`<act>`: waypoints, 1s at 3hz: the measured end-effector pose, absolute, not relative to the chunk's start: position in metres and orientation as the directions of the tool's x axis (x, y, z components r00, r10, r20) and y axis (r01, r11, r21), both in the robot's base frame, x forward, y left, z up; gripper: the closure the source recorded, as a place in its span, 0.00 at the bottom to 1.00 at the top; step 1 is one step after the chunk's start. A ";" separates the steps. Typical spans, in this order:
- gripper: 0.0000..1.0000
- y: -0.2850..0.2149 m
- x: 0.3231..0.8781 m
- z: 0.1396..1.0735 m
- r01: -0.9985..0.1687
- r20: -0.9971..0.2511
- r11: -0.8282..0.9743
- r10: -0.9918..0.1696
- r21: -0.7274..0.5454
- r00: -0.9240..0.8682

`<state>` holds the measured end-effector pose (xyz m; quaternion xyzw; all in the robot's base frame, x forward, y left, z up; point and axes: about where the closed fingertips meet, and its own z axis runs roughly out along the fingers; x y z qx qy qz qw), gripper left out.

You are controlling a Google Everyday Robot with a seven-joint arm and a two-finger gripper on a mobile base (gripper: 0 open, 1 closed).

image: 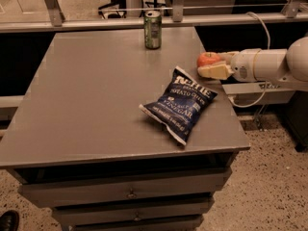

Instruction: Move apple near blue chip bag

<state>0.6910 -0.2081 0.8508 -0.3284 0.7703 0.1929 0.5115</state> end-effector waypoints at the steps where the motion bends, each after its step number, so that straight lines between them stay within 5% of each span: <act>1: 0.00 -0.203 0.686 0.849 -0.743 -0.915 0.669 -0.319 -0.033 -0.247; 3: 0.00 -0.200 0.671 0.861 -0.781 -0.917 0.623 -0.334 -0.043 -0.216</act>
Offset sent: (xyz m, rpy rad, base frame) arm -0.0170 0.0047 0.0039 0.0056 -0.0032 0.1227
